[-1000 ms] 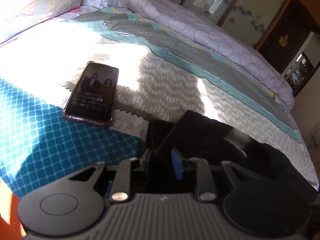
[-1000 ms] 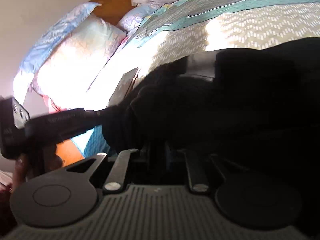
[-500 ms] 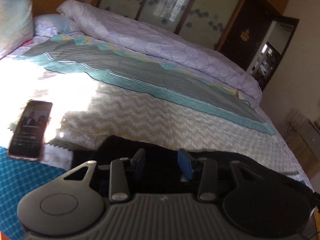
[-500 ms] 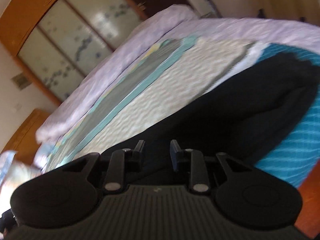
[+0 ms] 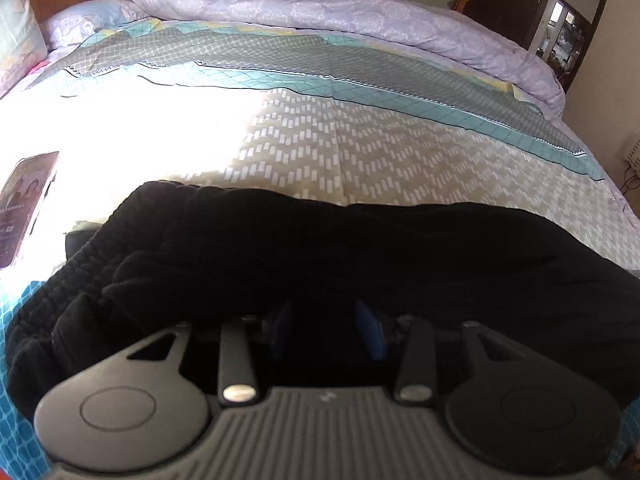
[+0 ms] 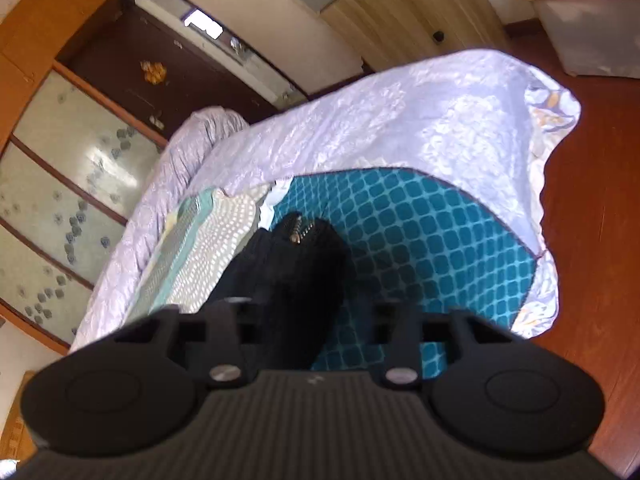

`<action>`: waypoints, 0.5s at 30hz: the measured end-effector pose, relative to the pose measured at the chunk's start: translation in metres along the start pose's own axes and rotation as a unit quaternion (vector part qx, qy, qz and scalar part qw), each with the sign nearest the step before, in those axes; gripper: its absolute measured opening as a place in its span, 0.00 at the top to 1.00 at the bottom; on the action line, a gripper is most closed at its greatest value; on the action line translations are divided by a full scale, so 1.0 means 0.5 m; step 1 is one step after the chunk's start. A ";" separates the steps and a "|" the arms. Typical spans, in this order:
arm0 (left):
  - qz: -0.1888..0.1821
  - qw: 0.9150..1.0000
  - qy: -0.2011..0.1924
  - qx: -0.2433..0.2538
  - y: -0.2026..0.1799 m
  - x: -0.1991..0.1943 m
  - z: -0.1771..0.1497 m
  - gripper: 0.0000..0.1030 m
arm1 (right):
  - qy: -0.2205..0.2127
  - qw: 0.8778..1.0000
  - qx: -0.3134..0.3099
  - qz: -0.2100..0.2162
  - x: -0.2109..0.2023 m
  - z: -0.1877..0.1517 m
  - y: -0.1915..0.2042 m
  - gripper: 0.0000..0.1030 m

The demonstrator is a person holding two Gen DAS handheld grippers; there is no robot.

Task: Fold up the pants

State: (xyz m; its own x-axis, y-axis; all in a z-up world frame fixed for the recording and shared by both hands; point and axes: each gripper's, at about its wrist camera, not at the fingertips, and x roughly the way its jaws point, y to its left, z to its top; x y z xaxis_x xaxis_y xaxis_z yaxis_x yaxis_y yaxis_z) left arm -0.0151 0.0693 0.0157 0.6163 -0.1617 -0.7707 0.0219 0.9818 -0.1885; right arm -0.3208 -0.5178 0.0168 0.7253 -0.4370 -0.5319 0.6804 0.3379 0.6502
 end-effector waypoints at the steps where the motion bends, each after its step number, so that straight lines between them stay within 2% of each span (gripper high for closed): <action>1: 0.002 1.000 0.002 -0.004 -0.001 -0.002 0.000 0.65 | -0.002 1.000 -0.016 -0.004 -0.005 0.009 0.016 0.86; 4: 0.007 1.000 0.004 -0.004 -0.003 -0.003 0.000 0.65 | -0.026 0.997 -0.046 0.056 -0.044 0.041 0.070 0.86; 7: 0.018 1.000 0.003 0.002 -0.011 -0.004 -0.001 0.65 | -0.034 0.991 -0.071 0.105 -0.041 0.086 0.135 0.86; 11: 0.021 1.000 0.003 0.001 -0.014 -0.009 -0.004 0.65 | -0.063 0.983 -0.064 0.162 -0.032 0.130 0.187 0.87; 13: 0.019 1.000 0.002 -0.001 -0.015 -0.008 -0.005 0.65 | -0.077 0.980 -0.058 0.173 -0.037 0.130 0.181 0.87; 15: 0.020 1.000 0.001 0.002 -0.015 -0.007 -0.007 0.64 | -0.076 0.986 -0.058 0.136 -0.026 0.111 0.145 0.87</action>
State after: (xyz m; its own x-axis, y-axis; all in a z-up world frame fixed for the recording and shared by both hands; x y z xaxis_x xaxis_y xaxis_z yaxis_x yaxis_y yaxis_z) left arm -0.0203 0.0623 0.0178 0.6155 -0.1223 -0.7786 0.0002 0.9879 -0.1550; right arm -0.2868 -0.5340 0.1011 0.8645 -0.4336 -0.2542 0.4772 0.5490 0.6862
